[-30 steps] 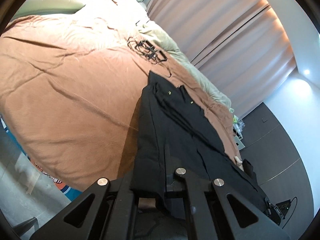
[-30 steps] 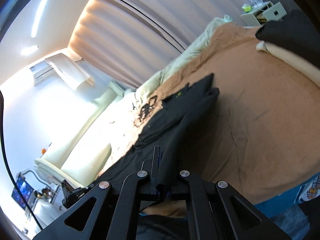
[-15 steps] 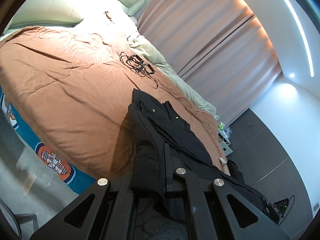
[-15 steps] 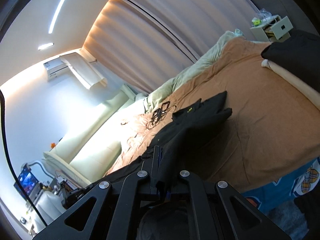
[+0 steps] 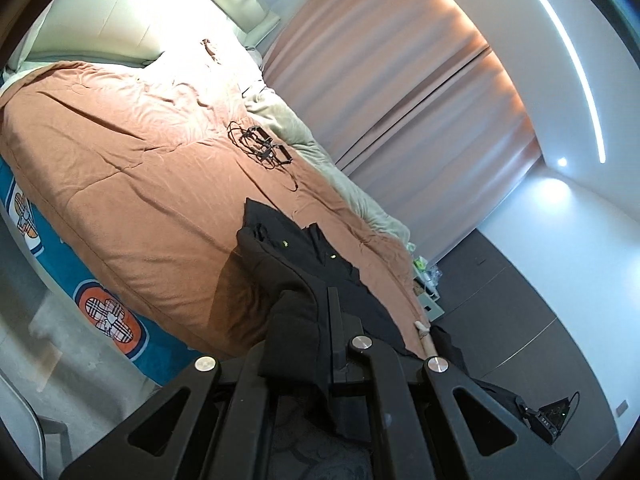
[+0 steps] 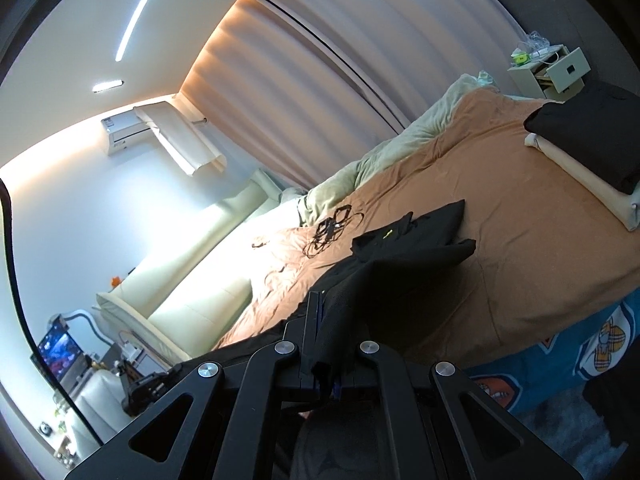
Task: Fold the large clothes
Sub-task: 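Lift the held jacket end with both grippers and fold it over the rest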
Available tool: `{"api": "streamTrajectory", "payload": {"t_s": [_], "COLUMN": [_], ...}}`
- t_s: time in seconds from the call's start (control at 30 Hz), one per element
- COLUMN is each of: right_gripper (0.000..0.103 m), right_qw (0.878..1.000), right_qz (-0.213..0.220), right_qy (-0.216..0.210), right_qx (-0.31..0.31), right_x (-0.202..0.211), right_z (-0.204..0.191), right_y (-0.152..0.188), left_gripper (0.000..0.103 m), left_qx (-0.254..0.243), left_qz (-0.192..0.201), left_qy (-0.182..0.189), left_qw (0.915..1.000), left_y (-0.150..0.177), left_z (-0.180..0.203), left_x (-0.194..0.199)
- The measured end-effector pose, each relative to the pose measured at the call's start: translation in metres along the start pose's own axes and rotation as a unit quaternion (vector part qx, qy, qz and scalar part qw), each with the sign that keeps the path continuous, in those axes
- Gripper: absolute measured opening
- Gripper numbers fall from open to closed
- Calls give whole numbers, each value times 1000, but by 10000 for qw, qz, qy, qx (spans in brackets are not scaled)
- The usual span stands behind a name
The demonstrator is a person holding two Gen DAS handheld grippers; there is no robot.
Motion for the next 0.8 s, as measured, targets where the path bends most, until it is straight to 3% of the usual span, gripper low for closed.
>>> {"api": "streamTrajectory", "payload": {"t_s": [0.33, 0.53, 0.8], "right_gripper": [4, 4, 4], "right_qw": [9995, 9991, 9977], "right_qz": [135, 189, 422], "right_qy": [31, 119, 214], "right_qx": [293, 354, 478], "right_x": [-14, -38, -98], "right_z": [-10, -3, -3], "right_y": [-22, -40, -89], "left_gripper": [5, 5, 5], "left_qx": [-138, -346, -725], "left_qz": [229, 280, 310], "left_qy": [128, 170, 80], "left_qw": [9996, 9989, 9969], "left_y": [-20, -42, -89], "left_z": [17, 33, 62], "left_x": [-17, -55, -131]}}
Point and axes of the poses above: each gripper's, at about its wrist camera, not at the fingertips, and x roughly against the way its jaws point, z to its right, y to its underside, the point moved 4 cm from there along -x, roughly the way its jaws point, and after that the axes turned 12 degrees about z, right-handed, at the moved point
